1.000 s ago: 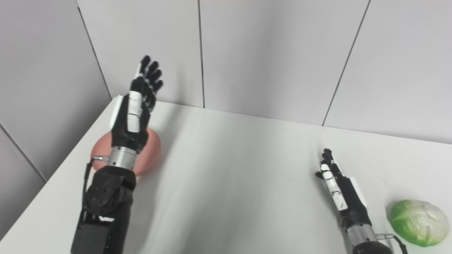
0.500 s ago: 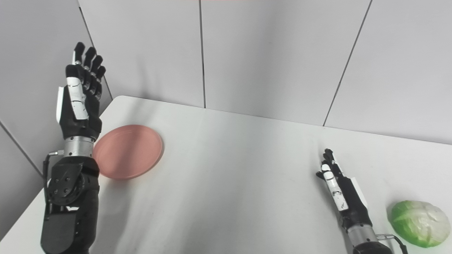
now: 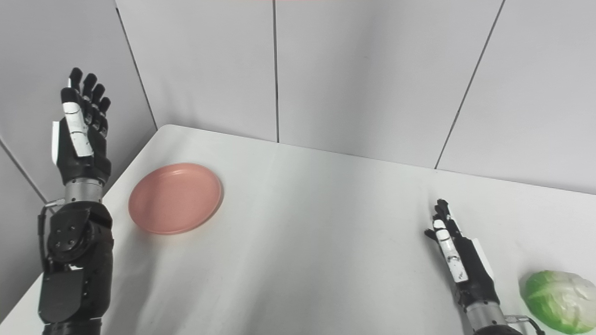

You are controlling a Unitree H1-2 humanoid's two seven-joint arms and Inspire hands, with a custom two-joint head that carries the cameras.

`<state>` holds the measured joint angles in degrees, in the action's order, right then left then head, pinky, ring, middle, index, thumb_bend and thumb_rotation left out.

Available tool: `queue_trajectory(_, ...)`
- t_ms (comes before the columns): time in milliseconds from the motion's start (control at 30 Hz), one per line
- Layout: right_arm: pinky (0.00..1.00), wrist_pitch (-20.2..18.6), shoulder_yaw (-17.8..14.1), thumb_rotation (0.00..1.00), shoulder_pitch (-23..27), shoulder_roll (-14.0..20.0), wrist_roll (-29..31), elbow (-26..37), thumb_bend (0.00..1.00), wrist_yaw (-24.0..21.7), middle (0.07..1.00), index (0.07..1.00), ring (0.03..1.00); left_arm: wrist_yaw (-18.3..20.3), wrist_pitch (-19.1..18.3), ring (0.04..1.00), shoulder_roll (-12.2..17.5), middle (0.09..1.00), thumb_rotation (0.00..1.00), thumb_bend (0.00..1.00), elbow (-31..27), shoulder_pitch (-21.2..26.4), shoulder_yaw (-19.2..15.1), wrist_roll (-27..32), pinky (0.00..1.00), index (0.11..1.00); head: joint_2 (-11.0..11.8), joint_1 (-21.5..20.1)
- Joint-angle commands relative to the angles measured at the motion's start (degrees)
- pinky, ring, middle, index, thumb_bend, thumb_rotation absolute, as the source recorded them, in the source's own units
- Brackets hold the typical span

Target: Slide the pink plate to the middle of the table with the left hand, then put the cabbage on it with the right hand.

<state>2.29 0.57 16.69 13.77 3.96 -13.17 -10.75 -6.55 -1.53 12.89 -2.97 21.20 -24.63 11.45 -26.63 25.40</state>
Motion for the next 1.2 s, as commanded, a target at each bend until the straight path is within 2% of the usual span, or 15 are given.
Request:
queue_trajectory(0, 1.0, -1.06, -0.03, 1.0, 0.24, 0.25, 0.23, 0.11, 0.26, -0.83, 1.0, 1.0, 1.0, -0.7, 1.73, 0.989, 1.52, 0.987, 1.0, 0.8, 0.27, 2.41, -0.3, 0.53, 0.99, 0.993, -0.09, 0.1)
queue_trajectory(300, 1.0, -2.1, -0.19, 1.0, 0.21, 0.1, 0.44, 0.86, 0.28, -0.52, 1.0, 1.0, 0.998, -0.1, 2.17, 0.982, 2.63, 0.986, 1.0, 0.8, 6.68, 3.11, -0.94, 2.25, 0.99, 0.993, -0.34, 0.01)
queue_trajectory(500, 1.0, -2.6, -0.21, 1.0, 0.04, 0.04, 0.51, 1.55, 0.25, -0.33, 1.0, 1.0, 0.998, 0.45, 2.22, 0.996, 3.11, 0.997, 1.0, 0.8, 9.57, 3.27, -1.34, 4.2, 1.0, 1.0, -0.41, 0.0)
queue_trajectory(833, 1.0, -2.68, -0.29, 1.0, 0.04, -0.03, 0.97, 1.74, 0.26, -0.55, 1.0, 1.0, 1.0, -0.42, 2.23, 0.992, 3.83, 0.989, 1.0, 0.79, 14.94, 3.81, -2.34, 5.95, 1.0, 0.994, -0.65, 0.02)
queue_trajectory(1167, 1.0, -3.32, -0.25, 1.0, -0.09, 0.22, 0.62, 2.41, 0.26, -0.54, 1.0, 1.0, 0.997, -0.03, 3.0, 0.999, 4.55, 0.997, 1.0, 0.82, 20.81, 4.59, -3.49, 7.35, 1.0, 1.0, -1.01, 0.13)
